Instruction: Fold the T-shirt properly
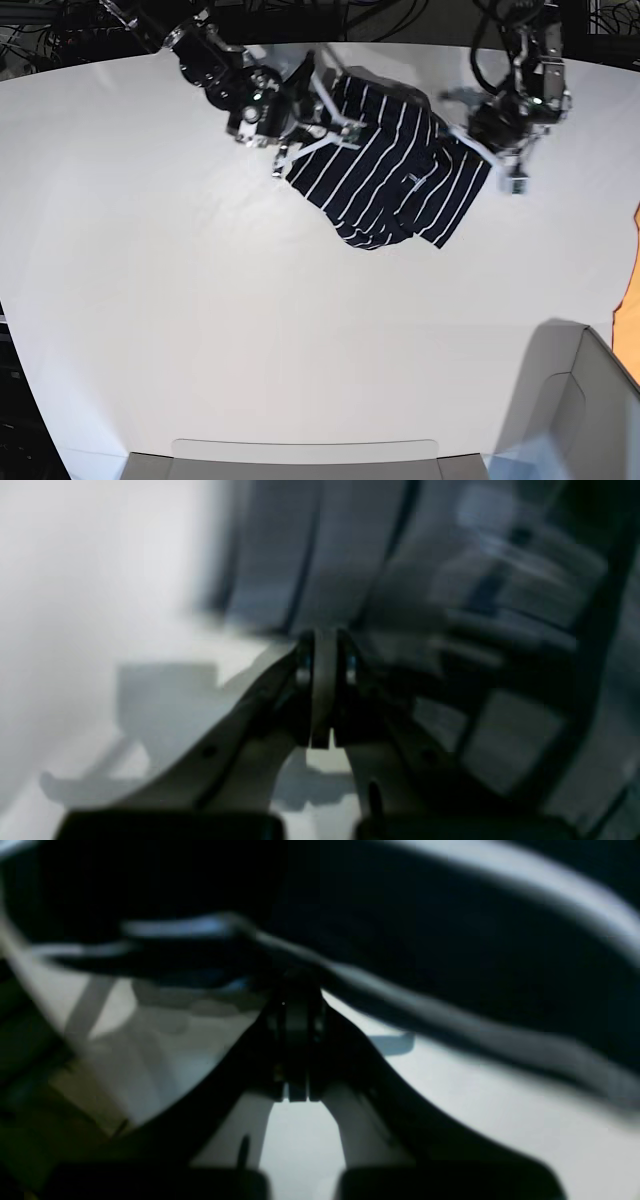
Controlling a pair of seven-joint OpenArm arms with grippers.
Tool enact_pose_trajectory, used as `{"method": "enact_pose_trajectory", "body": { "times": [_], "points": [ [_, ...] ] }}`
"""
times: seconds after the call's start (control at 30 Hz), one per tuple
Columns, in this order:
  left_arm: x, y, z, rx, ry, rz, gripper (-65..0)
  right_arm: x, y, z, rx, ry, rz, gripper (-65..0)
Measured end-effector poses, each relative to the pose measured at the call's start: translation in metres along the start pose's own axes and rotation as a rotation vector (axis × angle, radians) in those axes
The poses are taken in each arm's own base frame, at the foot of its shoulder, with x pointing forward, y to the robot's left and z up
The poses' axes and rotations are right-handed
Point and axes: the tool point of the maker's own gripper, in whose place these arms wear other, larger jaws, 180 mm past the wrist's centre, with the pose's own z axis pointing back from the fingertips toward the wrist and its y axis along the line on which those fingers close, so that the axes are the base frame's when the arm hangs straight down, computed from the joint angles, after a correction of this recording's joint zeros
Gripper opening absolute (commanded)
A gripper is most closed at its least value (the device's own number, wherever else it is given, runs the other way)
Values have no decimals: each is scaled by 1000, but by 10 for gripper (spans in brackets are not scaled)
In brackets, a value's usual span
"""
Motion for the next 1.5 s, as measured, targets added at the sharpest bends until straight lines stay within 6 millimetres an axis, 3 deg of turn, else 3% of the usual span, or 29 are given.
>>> {"method": "enact_pose_trajectory", "body": {
  "times": [0.07, 0.13, 0.3, 0.4, 0.5, 0.6, 0.73, 0.87, 1.0, 1.13, 1.27, 1.33, 1.43, 1.5],
  "points": [
    [20, 12, 0, 24, -35, 59, -650, 16, 11, 0, 25, -35, 20, -650],
    [53, 10, 5, 6, -135, 80, -650, 30, 15, 8, 18, -83, 33, -650],
    [69, -9, 26, -34, -211, 48, -650, 60, 10, 49, -59, -237, 62, -650],
    [59, -12, 37, -22, -210, 10, -650, 54, -18, 66, -127, -280, -42, -650],
    [42, -42, 40, -118, -184, -79, -650, 27, -50, 71, -215, -213, -108, -650],
    [20, -74, 40, -255, -142, -140, -650, 14, -49, 68, -205, -189, -122, -650],
    [6, -79, 41, -287, -121, -198, -650, 12, -46, 57, -175, -181, -137, -650],
    [0, -96, 37, -335, -114, -233, -650, 12, -55, 34, -136, -142, -172, -650],
    [-29, -122, 15, -418, -1, -248, -650, 7, -58, 3, -69, -69, -212, -650],
    [-33, -90, -10, -273, 46, -194, -650, 17, -54, -2, -47, -79, -222, -650],
    [-35, -74, -14, -228, 55, -172, -650, 25, -55, 8, -66, -119, -211, -650],
    [-26, -56, -10, -185, 29, -116, -650, 30, -59, 26, -107, -171, -223, -650],
    [1, -10, 4, -51, -45, -65, -650, 35, -77, 64, -204, -301, -298, -650],
    [21, 2, 16, -8, -105, -65, -650, 31, -91, 85, -275, -351, -342, -650]
  ]
}}
